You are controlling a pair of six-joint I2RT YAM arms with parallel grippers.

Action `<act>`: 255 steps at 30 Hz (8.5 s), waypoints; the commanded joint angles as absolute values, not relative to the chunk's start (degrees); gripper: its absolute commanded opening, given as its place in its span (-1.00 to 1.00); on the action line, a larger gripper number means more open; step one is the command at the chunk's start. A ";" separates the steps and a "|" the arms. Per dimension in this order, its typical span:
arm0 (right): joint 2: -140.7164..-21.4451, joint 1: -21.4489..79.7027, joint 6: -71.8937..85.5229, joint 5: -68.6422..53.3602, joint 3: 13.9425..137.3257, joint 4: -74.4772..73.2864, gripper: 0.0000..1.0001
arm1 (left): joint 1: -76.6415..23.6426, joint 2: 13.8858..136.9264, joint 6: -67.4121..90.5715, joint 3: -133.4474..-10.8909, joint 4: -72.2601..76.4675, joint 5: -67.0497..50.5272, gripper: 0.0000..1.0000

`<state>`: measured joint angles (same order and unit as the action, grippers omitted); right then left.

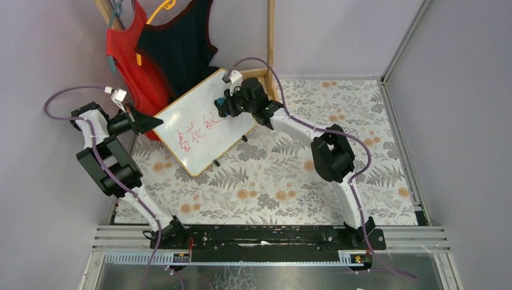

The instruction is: Erase the whiteboard

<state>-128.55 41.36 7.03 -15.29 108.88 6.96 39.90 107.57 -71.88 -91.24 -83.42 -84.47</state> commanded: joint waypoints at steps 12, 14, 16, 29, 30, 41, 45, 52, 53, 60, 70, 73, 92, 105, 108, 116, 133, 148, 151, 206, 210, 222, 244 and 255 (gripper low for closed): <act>-129.02 41.04 -1.52 0.88 107.50 11.66 -1.00 | 39.46 106.68 -72.98 -90.50 -81.99 -79.03 -1.00; -129.02 41.02 -2.62 2.71 107.37 12.06 -1.00 | 39.42 106.12 -71.77 -89.99 -80.51 -78.60 -1.00; -128.95 41.04 -3.79 4.37 107.27 12.69 -1.00 | 39.44 105.61 -70.59 -89.47 -79.22 -78.39 -1.00; -127.90 41.43 -1.53 -1.08 105.44 13.59 -1.00 | 39.42 105.00 -69.08 -88.78 -78.00 -78.49 -1.00; -127.81 41.92 -1.16 -2.17 105.27 13.55 -1.00 | 39.39 105.08 -69.08 -88.75 -78.01 -78.53 -1.00; -128.67 49.68 -0.46 -6.82 109.84 10.57 -1.00 | 39.45 104.90 -69.06 -88.27 -77.96 -78.31 -1.00; -128.47 50.79 -0.03 -7.04 109.91 10.82 -1.00 | 39.42 104.90 -69.08 -88.16 -78.01 -78.43 -1.00; -131.01 48.20 -2.44 -2.97 112.82 7.94 -1.00 | 39.44 104.65 -69.13 -87.98 -77.97 -78.26 -1.00; -131.30 47.31 -2.12 -3.11 113.10 7.84 -1.00 | 39.44 104.57 -69.16 -87.91 -77.96 -78.29 -1.00; -131.57 40.72 -2.11 -2.82 113.56 8.15 -1.00 | 39.39 104.45 -68.75 -88.48 -77.97 -77.90 -1.00; -130.20 35.57 -2.93 -3.61 110.99 8.75 -1.00 | 39.45 104.43 -68.12 -88.90 -77.88 -77.88 -1.00; -129.57 35.97 -1.74 -4.48 108.16 10.79 -1.00 | 39.46 104.66 -68.03 -88.77 -77.85 -78.16 -1.00; -119.29 40.51 -1.70 14.19 92.00 23.10 -1.00 | 39.45 104.44 -68.05 -88.42 -77.72 -77.88 -1.00; -122.79 40.52 -0.58 1.37 99.45 17.84 -1.00 | 39.42 104.78 -68.29 -88.08 -77.74 -77.82 -1.00; -124.73 40.65 0.98 -1.67 103.04 16.07 -1.00 | 39.42 104.67 -68.21 -88.15 -77.70 -77.78 -1.00; -126.84 44.10 2.97 -5.74 105.38 13.15 -1.00 | 39.48 104.74 -68.11 -88.46 -77.70 -77.81 -1.00; -126.99 46.22 2.58 -3.51 102.30 13.74 -1.00 | 39.46 104.82 -68.47 -87.89 -77.74 -77.44 -1.00; -125.13 39.49 2.08 -1.57 97.37 15.20 -1.00 | 39.45 104.90 -68.64 -87.65 -77.76 -77.34 -1.00; -125.32 39.20 2.66 -1.98 97.38 15.46 -1.00 | 39.46 104.87 -68.64 -87.63 -77.72 -77.09 -1.00; -125.82 40.21 8.04 -6.04 95.41 16.26 -1.00 | 39.42 104.99 -68.11 -87.89 -77.74 -77.21 -1.00; -125.17 43.62 7.88 -5.28 94.84 16.62 -1.00 | 39.38 104.95 -68.11 -87.74 -77.71 -77.45 -1.00; -125.11 50.43 9.47 -5.78 96.78 16.99 -1.00 | 39.36 104.58 -68.05 -87.59 -77.71 -76.96 -1.00; -124.64 39.41 7.88 -3.89 96.62 12.72 -1.00 | 39.34 104.64 -68.16 -87.02 -77.70 -76.98 -1.00; -128.27 51.72 8.21 -3.24 105.22 9.42 -1.00 | 39.34 104.52 -68.04 -87.01 -77.72 -76.81 -1.00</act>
